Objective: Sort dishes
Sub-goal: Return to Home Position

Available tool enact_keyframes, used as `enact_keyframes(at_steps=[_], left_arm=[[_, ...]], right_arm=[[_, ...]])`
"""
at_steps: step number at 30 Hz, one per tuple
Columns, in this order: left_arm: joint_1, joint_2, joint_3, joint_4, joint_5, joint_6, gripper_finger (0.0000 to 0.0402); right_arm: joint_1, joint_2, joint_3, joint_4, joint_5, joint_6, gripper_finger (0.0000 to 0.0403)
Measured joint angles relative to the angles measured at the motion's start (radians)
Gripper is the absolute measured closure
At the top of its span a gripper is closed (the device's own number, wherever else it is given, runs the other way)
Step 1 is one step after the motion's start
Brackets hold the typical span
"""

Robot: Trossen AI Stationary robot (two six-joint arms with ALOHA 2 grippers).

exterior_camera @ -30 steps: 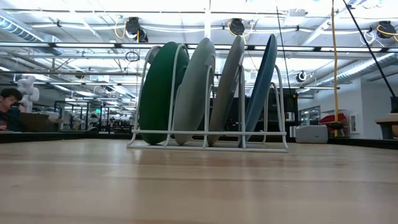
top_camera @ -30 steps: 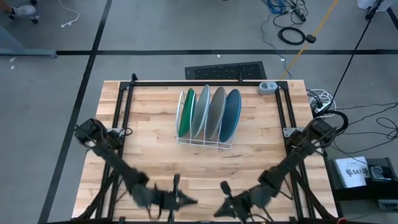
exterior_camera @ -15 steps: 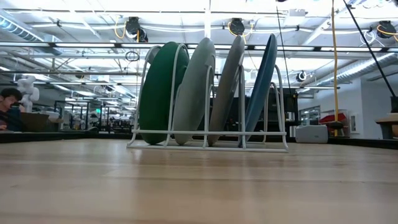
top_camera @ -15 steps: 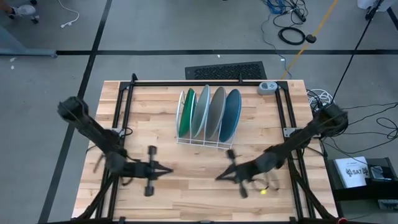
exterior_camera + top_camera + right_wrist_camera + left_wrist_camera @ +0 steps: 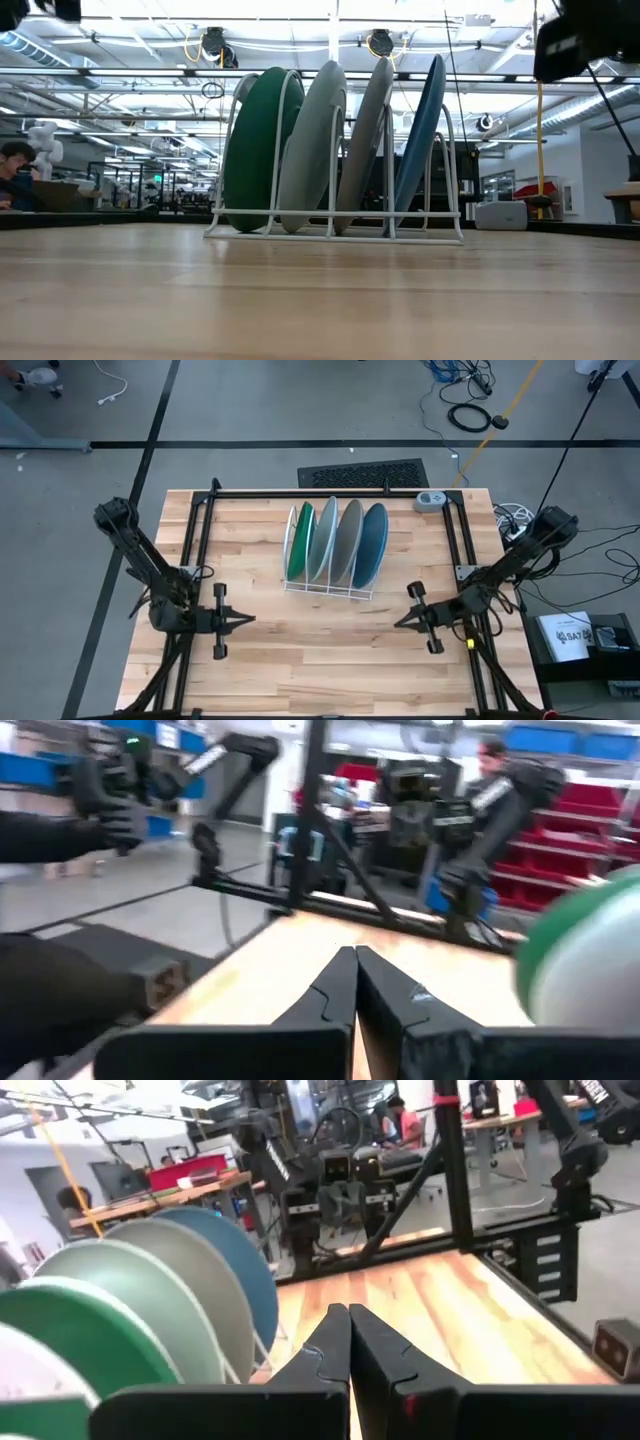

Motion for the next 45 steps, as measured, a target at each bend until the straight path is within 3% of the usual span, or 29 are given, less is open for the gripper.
enact_keyframes(at_steps=[6, 10, 13, 17, 20, 23, 30, 35, 45], left_arm=[[0.022, -0.053, -0.167, 0.196, 0.041, -0.005, 0.0402], [0.052, -0.114, -0.277, 0.320, 0.088, -0.007, 0.0401], [0.078, -0.163, -0.276, 0.291, 0.088, 0.008, 0.0401], [0.099, -0.238, -0.276, 0.228, 0.113, 0.054, 0.0401], [0.084, -0.321, -0.276, 0.146, 0.112, 0.076, 0.0401], [0.048, -0.418, -0.277, 0.044, 0.062, 0.081, 0.0401], [-0.095, -0.603, -0.277, -0.155, -0.123, 0.077, 0.0401], [-0.180, -0.656, -0.277, -0.245, -0.273, 0.081, 0.0401], [-0.336, -0.705, -0.278, -0.267, -0.377, 0.109, 0.0401]], right_arm=[[-0.063, 0.000, -0.088, 0.114, -0.005, 0.000, 0.0403], [-0.150, -0.002, -0.087, 0.116, -0.191, 0.002, 0.0403], [-0.221, -0.003, -0.087, 0.113, -0.322, 0.011, 0.0403], [-0.309, -0.010, -0.087, 0.050, -0.356, 0.011, 0.0403], [-0.365, -0.047, -0.087, 0.004, -0.438, 0.032, 0.0403], [-0.404, -0.133, -0.087, -0.095, -0.493, 0.048, 0.0403], [-0.448, -0.463, -0.087, -0.456, -0.490, 0.068, 0.0403], [-0.448, -0.682, -0.087, -0.671, -0.477, 0.063, 0.0403], [-0.447, -1.040, -0.087, -1.004, -0.413, 0.014, 0.0403]])
